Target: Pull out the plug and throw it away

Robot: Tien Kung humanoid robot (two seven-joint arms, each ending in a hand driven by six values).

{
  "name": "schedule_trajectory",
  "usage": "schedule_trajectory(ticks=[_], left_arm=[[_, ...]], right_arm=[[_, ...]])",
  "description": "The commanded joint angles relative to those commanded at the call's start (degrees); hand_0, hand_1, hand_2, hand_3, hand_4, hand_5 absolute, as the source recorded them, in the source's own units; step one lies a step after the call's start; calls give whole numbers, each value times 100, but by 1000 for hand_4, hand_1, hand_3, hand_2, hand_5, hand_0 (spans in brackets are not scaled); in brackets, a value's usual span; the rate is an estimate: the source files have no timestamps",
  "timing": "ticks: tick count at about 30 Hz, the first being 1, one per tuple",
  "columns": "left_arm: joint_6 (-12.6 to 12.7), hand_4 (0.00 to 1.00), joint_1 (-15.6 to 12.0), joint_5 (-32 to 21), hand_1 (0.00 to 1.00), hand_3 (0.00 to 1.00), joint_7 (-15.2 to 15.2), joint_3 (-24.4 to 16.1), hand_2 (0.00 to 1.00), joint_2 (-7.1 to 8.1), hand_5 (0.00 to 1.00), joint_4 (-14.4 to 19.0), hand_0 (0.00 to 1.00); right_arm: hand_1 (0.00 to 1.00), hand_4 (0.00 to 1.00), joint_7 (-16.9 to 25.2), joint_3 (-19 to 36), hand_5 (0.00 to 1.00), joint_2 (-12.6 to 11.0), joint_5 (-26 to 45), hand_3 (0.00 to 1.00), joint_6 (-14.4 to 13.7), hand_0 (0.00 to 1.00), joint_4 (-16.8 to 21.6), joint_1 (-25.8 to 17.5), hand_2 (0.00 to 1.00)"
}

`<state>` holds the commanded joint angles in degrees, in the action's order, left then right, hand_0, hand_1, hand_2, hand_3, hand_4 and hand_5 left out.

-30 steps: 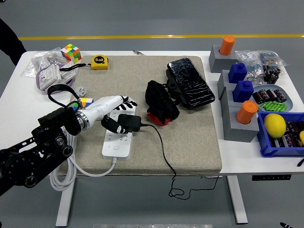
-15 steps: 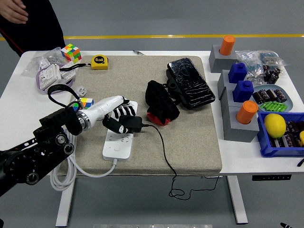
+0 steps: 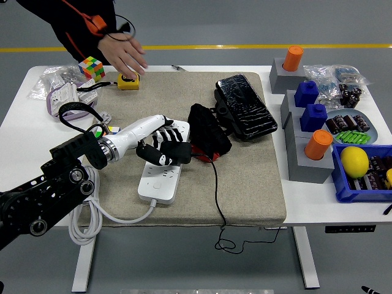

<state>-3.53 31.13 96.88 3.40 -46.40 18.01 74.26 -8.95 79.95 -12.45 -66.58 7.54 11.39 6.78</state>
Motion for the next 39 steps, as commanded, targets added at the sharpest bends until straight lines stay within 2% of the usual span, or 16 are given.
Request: schedule_trajectory(ticks=[4,10,17,23,26,31,39], left_arm=[[6,662,-8,297,290,483,0,-60,384,17,2,186,272],[-25,663,5,422,289,480,10,-13,384,49,2,217,267],[-45,666,-13,416,286,479,21,-16,381,63,2,304,267],[-30,673,-11,260,284,477,8,35,377,90,2,659,265],[48,673,55,66,284,477,-47,235,377,57,2,730,265],[219,680,221,-129,281,470,-136,693,375,-136,2,358,264],[831,677,613,-625,293,495,-623,1532,387,-537,2,-668,277]], right_arm=[[626,990,-2,-27,460,-6,5,572,2,633,-4,3,619],[627,990,-2,-43,459,-11,26,572,-2,632,5,23,619],[626,990,-5,-58,459,-14,25,572,0,632,0,13,619],[626,989,-5,-89,460,-14,31,572,0,632,2,-2,618],[626,989,-5,-85,460,-17,25,572,-3,632,0,4,618],[626,990,-3,-84,459,-6,39,572,-3,631,1,9,619],[626,990,-4,-112,459,-1,58,573,-2,632,-4,12,620]])
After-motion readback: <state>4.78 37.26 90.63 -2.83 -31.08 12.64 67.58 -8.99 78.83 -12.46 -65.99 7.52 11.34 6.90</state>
